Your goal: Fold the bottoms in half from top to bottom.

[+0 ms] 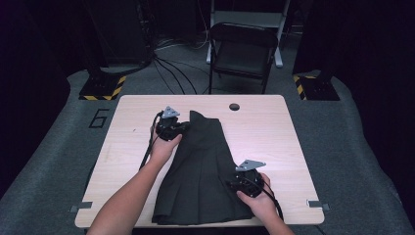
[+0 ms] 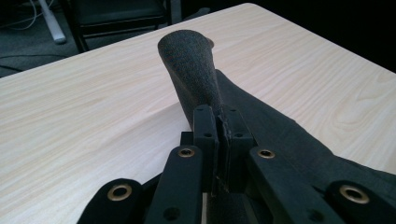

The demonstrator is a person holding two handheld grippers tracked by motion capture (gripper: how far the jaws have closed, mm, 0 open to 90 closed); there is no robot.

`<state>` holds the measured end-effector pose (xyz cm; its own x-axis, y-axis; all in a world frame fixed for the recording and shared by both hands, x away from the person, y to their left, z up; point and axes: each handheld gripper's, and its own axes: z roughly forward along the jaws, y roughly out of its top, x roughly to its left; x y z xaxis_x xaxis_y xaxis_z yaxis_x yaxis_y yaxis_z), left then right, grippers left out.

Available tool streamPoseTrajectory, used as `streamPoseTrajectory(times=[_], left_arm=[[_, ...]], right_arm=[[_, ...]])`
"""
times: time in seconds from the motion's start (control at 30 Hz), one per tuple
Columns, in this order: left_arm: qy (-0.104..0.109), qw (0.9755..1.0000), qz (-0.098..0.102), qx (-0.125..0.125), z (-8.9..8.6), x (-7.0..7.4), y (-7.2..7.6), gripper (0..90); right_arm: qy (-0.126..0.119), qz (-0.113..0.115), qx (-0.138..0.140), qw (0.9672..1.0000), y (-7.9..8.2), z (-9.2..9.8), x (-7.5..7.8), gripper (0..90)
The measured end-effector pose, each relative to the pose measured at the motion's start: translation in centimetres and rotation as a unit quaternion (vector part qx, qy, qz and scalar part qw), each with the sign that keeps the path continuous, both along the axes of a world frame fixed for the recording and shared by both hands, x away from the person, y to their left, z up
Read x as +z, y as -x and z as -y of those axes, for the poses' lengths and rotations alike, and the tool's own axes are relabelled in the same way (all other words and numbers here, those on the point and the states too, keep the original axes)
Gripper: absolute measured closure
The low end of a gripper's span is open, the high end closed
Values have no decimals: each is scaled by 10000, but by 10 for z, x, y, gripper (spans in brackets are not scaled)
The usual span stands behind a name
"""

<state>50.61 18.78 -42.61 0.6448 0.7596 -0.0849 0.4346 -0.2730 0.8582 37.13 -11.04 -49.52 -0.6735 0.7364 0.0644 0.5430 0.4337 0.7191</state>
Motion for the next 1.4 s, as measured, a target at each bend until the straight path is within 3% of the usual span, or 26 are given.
streamPoseTrajectory(times=[0.13, 0.33, 0.4, 0.47, 0.67, 0.87, 1.4], left_arm=[[21, 10000, 42, -14, 2, 2, 3, 866], [27, 9999, -10, 117, -4, 4, -4, 867], [51, 9998, -1, 180, -3, 5, -6, 867], [-52, 9999, 28, 136, -4, 8, -7, 867], [56, 9998, 121, 168, -7, 16, -5, 867], [-6, 9998, 175, -16, -7, 17, 4, 867], [244, 9977, 314, -547, 2, 18, 33, 867]], right_arm=[[-215, 78, 90, 9997, 1, -7, 8, 522], [-253, 69, 455, 9986, 5, -28, 10, 511], [-194, 26, 506, 9985, 4, -31, 7, 510], [-119, -5, 582, 9982, 3, -34, 4, 510], [165, -234, 747, 9968, -2, -40, -8, 507], [105, -392, 629, 9972, -5, -38, -13, 502], [18, -408, 509, 9979, -5, -34, -15, 515]])
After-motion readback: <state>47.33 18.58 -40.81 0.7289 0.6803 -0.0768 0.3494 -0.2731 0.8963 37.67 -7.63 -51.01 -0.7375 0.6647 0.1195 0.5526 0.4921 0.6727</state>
